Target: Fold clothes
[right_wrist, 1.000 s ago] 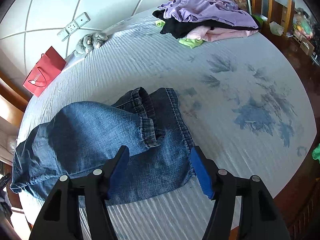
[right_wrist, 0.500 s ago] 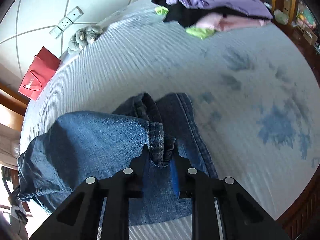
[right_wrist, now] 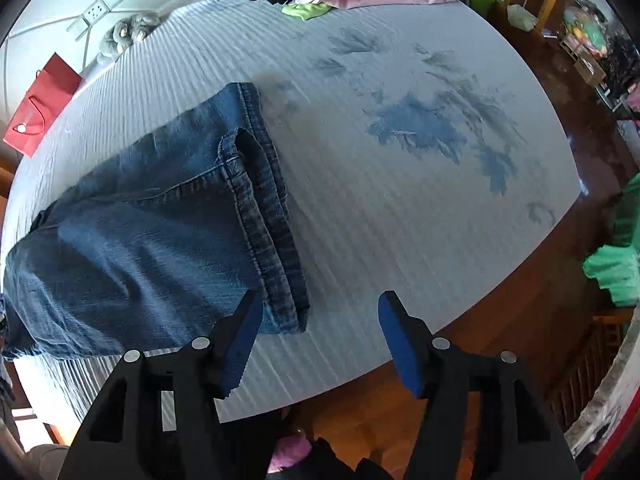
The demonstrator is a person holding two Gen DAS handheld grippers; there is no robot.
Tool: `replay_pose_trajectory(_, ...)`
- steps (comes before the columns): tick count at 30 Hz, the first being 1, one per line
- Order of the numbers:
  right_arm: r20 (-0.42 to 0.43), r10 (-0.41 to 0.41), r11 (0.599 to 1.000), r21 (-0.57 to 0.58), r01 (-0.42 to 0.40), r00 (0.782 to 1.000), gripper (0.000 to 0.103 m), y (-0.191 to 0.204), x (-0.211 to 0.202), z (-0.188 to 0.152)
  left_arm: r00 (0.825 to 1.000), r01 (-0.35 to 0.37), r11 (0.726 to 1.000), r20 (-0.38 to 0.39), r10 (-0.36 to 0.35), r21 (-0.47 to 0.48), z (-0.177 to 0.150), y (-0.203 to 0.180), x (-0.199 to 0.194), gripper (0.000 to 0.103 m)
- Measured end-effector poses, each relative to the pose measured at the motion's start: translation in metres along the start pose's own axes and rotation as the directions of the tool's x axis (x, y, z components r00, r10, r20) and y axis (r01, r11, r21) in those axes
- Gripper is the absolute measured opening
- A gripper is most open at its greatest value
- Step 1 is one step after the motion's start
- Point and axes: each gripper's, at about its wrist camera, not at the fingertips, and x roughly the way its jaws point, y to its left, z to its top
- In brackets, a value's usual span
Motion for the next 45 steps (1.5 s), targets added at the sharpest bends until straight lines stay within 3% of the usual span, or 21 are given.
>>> replay_pose_trajectory(3,0.094,0.021,0.999,-0.051,-0.016,0.995,0.06,0.012,-0.028,0.013,0.997,0.01,1.0,0.076,-0.008,-0.015,0.006,0.013,-0.027,0.04)
replay_pose_trajectory(5,0.132,0.043,0.995,-0.096,-0.031,0.99,0.06,0.023,-0.037,0.028,0.996,0.003,1.0,0.087,-0.001,-0.02,0.012,0.019,-0.031,0.042)
replay_pose_trajectory(10,0.078,0.061,0.985,-0.166,-0.047,0.995,0.06,0.047,0.0,0.067,0.998,0.032,0.999,0.047,-0.032,-0.005,0.02,0.021,-0.009,0.043)
replay_pose_trajectory(15,0.031,0.064,0.984,-0.167,-0.058,0.997,0.063,0.059,0.026,0.073,0.999,0.032,0.999,0.019,-0.033,0.016,0.014,0.01,0.002,0.043)
replay_pose_trajectory(19,0.01,0.06,0.985,-0.164,-0.057,0.998,0.065,0.056,0.034,0.076,0.999,0.04,0.999,0.032,-0.041,0.016,0.018,0.001,0.01,0.059)
replay_pose_trajectory(22,0.013,0.069,0.986,-0.156,-0.066,0.998,0.066,0.052,0.036,0.08,1.0,-0.019,0.999,-0.018,0.02,0.033,0.023,-0.01,0.032,0.061)
replay_pose_trajectory(24,0.014,0.069,0.985,-0.159,-0.066,0.998,0.066,0.051,0.037,0.081,0.994,-0.096,0.993,-0.035,0.099,0.07,0.023,-0.021,0.043,0.061)
replay_pose_trajectory(25,0.013,0.068,0.985,-0.161,-0.065,0.998,0.067,0.051,0.038,0.083,0.991,-0.13,0.988,-0.028,0.133,0.083,0.024,-0.025,0.046,0.06)
replay_pose_trajectory(28,-0.002,0.049,0.985,-0.165,-0.049,0.999,0.067,0.053,0.048,0.086,0.977,-0.21,0.973,-0.002,0.211,0.095,0.024,-0.031,0.048,0.035)
replay_pose_trajectory(31,-0.017,0.024,0.984,-0.176,-0.026,1.0,0.068,0.056,0.058,0.088,0.976,-0.218,0.973,0.009,0.218,0.075,0.023,-0.028,0.046,0.033)
replay_pose_trajectory(32,-0.002,0.011,0.98,-0.198,-0.011,1.0,0.062,0.061,0.057,0.087,0.976,-0.219,0.973,0.014,0.219,0.069,0.023,-0.027,0.046,0.032)
replay_pose_trajectory(33,0.01,-0.006,0.972,-0.234,0.008,1.0,0.039,0.068,0.054,0.085,0.975,-0.222,0.973,0.02,0.221,0.064,0.023,-0.026,0.044,0.032)
replay_pose_trajectory(34,0.023,-0.022,0.963,-0.269,0.028,0.999,0.028,0.076,0.051,0.083,0.975,-0.224,0.973,0.03,0.222,0.056,0.023,-0.026,0.041,0.031)
replay_pose_trajectory(37,0.123,-0.086,0.918,-0.376,0.127,0.989,0.02,0.1,0.026,0.08,0.974,-0.212,0.977,0.078,0.211,0.006,0.026,-0.02,0.023,0.03)
replay_pose_trajectory(41,0.268,-0.105,0.917,-0.347,0.198,0.958,0.018,0.105,-0.013,0.102,0.973,-0.187,0.982,0.133,0.19,-0.033,0.036,-0.011,0.006,0.03)
replay_pose_trajectory(45,0.31,-0.065,0.932,-0.32,0.169,0.949,0.018,0.106,-0.015,0.132,0.971,-0.206,0.977,0.11,0.211,-0.055,0.043,-0.009,0.021,0.031)
